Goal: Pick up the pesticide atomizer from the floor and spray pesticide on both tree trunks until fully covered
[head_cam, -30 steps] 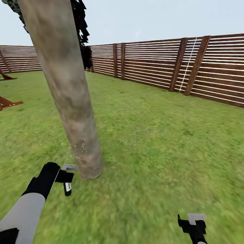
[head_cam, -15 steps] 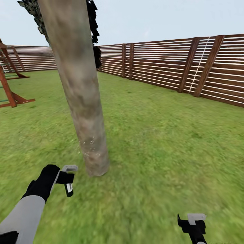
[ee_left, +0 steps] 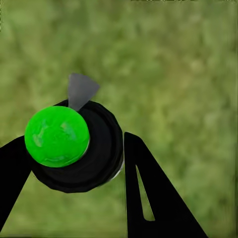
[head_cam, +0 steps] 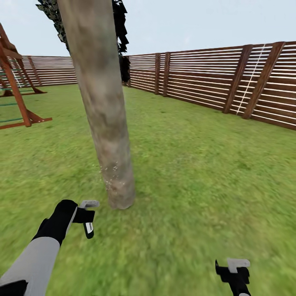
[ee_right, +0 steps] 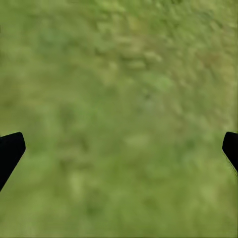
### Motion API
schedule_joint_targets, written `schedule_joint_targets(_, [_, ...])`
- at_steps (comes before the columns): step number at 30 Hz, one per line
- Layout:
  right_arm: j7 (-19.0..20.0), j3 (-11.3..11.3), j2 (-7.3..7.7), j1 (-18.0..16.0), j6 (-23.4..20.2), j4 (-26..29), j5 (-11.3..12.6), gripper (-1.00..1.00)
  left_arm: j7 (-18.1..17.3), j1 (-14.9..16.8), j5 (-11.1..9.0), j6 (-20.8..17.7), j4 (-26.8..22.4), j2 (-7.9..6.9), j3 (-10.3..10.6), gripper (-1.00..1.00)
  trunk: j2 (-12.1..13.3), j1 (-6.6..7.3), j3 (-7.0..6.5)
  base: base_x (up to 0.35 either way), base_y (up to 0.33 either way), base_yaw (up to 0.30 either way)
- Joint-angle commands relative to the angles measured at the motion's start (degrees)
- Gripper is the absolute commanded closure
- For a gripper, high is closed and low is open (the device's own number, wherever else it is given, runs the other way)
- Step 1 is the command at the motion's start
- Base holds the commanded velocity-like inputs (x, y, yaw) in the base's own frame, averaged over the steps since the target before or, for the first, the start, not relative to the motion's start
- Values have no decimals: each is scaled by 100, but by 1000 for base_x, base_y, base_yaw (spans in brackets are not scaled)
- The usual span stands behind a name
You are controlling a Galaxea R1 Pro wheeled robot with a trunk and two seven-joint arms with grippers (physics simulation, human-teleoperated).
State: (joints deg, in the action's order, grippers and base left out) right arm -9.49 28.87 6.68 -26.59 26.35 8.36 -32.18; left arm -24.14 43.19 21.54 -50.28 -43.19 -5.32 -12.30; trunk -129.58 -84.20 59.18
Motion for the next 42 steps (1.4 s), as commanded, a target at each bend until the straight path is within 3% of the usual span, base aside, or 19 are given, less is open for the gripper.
schedule_joint_targets(1, [-27, 31, 0, -4, 19, -7, -61, -100, -60, 5, 58, -17, -6, 2, -18, 100, -2, 0, 5, 152, -273, 134])
schedule_joint_targets(18, [-35, 31, 9, 6, 19, -1, -61, -100, -56, 5, 52, -17, -6, -8, -27, 100, -2, 0, 5, 100, -293, 7])
schedule_joint_targets(21, [-35, 31, 8, 6, 19, -1, -61, -100, -63, 5, 55, -14, -6, -14, -244, 100, -2, 0, 5, 2, -309, 22])
schedule_joint_targets(24, [-40, 31, 1, 6, 19, -1, -61, -100, -61, 5, 65, 46, -4, -23, -325, 100, -2, 0, 5, 56, -309, 207])
schedule_joint_targets(30, [-36, 31, -7, 8, 19, -2, -61, -100, -64, 5, 77, 70, 3, -22, -335, 100, -2, 0, 5, 91, -310, 265])
schedule_joint_targets(42, [-39, 31, -7, 6, 19, -1, -61, -100, 145, 3, 79, 71, 3, -48, -335, 100, -2, 0, 5, 173, -275, 64])
